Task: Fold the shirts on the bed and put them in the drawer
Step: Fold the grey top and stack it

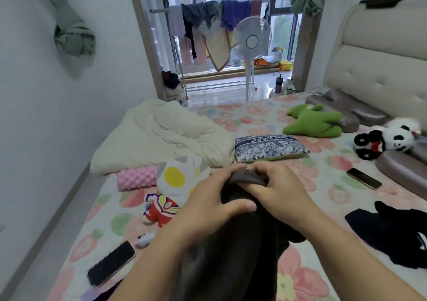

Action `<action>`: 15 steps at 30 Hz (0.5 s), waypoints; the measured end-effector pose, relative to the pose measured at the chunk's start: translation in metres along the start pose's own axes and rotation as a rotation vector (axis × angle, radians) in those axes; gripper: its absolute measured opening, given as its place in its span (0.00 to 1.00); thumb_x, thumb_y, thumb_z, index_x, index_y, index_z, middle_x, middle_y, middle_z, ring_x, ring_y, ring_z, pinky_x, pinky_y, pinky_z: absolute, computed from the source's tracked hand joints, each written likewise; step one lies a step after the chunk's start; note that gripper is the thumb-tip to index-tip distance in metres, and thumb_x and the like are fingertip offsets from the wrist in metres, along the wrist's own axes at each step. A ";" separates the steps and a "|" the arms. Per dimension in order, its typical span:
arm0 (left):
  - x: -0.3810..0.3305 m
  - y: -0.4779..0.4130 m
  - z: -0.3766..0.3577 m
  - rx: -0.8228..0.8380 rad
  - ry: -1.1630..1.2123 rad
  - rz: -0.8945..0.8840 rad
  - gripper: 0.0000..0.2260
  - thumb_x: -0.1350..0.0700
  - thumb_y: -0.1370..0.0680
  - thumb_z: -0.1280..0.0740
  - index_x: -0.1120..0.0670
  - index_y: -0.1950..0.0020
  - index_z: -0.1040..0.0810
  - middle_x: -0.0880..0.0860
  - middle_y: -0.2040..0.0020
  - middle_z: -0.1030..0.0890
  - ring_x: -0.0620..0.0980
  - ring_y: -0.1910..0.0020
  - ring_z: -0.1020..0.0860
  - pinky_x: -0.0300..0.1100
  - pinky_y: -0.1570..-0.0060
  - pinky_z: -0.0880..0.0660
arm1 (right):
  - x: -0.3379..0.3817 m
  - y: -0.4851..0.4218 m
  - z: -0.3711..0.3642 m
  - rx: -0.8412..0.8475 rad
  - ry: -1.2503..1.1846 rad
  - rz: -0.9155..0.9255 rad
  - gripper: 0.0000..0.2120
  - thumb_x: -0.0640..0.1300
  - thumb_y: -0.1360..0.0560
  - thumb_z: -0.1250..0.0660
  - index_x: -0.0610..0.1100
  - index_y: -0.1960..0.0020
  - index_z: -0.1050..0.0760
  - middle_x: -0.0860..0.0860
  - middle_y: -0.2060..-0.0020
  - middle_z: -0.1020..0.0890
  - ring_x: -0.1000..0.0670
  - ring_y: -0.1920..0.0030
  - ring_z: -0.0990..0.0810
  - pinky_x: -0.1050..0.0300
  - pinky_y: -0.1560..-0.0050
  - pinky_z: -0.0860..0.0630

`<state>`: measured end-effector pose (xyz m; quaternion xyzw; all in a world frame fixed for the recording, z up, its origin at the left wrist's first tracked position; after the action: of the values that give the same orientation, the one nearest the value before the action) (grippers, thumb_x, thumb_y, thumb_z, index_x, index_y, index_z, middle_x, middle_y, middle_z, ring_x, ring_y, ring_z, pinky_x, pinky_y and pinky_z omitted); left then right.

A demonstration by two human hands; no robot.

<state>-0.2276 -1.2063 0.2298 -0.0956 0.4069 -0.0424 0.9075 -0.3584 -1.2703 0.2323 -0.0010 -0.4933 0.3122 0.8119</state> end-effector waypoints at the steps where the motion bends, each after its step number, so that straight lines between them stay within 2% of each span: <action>1: -0.008 -0.007 -0.004 -0.023 0.037 -0.033 0.14 0.50 0.34 0.27 0.39 0.53 0.27 0.36 0.57 0.23 0.28 0.56 0.28 0.25 0.54 0.34 | 0.002 -0.003 0.003 -0.002 0.002 -0.010 0.08 0.43 0.32 0.29 0.44 0.68 0.25 0.53 0.75 0.25 0.58 0.72 0.30 0.62 0.69 0.34; 2: -0.011 -0.013 -0.003 -0.076 0.038 -0.055 0.11 0.56 0.31 0.27 0.41 0.60 0.27 0.39 0.65 0.23 0.29 0.63 0.27 0.25 0.61 0.34 | 0.000 -0.005 0.009 0.004 -0.003 -0.038 0.07 0.43 0.32 0.29 0.43 0.67 0.25 0.53 0.75 0.25 0.58 0.73 0.31 0.62 0.70 0.35; 3: -0.013 -0.018 0.001 -0.135 -0.001 -0.065 0.14 0.59 0.29 0.29 0.43 0.65 0.29 0.42 0.69 0.25 0.31 0.67 0.28 0.27 0.64 0.35 | -0.003 -0.004 0.015 0.036 -0.020 -0.084 0.07 0.43 0.32 0.29 0.42 0.66 0.24 0.53 0.76 0.26 0.59 0.74 0.31 0.63 0.71 0.36; 6: -0.012 -0.028 0.021 -0.338 -0.056 -0.041 0.14 0.60 0.25 0.33 0.49 0.70 0.30 0.45 0.73 0.30 0.35 0.71 0.30 0.31 0.67 0.36 | -0.023 0.008 0.033 0.244 -0.049 -0.259 0.05 0.40 0.31 0.30 0.42 0.64 0.24 0.51 0.75 0.25 0.56 0.76 0.28 0.63 0.74 0.33; 8: -0.006 -0.032 0.033 -0.473 0.029 -0.003 0.15 0.58 0.24 0.35 0.55 0.70 0.31 0.46 0.75 0.33 0.39 0.74 0.33 0.33 0.71 0.38 | -0.038 0.018 0.041 0.273 -0.075 -0.331 0.05 0.37 0.30 0.32 0.42 0.65 0.24 0.50 0.74 0.26 0.53 0.75 0.28 0.63 0.75 0.34; 10: 0.001 -0.034 0.040 -0.518 0.181 0.054 0.15 0.57 0.22 0.36 0.61 0.68 0.27 0.46 0.72 0.29 0.39 0.72 0.34 0.36 0.68 0.37 | -0.045 0.022 0.049 0.146 -0.251 -0.329 0.04 0.34 0.29 0.32 0.41 0.58 0.21 0.50 0.69 0.22 0.53 0.68 0.25 0.61 0.69 0.31; 12: 0.009 -0.037 0.039 -0.476 0.273 0.133 0.15 0.55 0.21 0.38 0.65 0.61 0.23 0.53 0.66 0.25 0.44 0.66 0.30 0.41 0.62 0.34 | -0.048 0.019 0.054 -0.016 -0.511 -0.322 0.07 0.32 0.28 0.33 0.39 0.52 0.20 0.49 0.63 0.18 0.54 0.63 0.21 0.64 0.64 0.25; 15: 0.019 -0.037 0.028 -0.407 0.251 0.204 0.14 0.54 0.20 0.39 0.63 0.57 0.21 0.55 0.61 0.20 0.47 0.62 0.26 0.43 0.59 0.31 | -0.043 0.009 0.059 -0.127 -0.653 -0.321 0.11 0.28 0.28 0.35 0.40 0.54 0.20 0.48 0.63 0.17 0.53 0.63 0.20 0.64 0.65 0.23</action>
<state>-0.1942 -1.2411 0.2418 -0.2285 0.5239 0.1206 0.8117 -0.4238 -1.3024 0.2254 0.1257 -0.7385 0.1334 0.6488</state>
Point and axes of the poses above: each hand's wrist, its own y-axis away from the middle knuckle, its own z-axis out of the back of the hand, x = y × z, the point moved 2 cm from there along -y, towards the middle knuckle
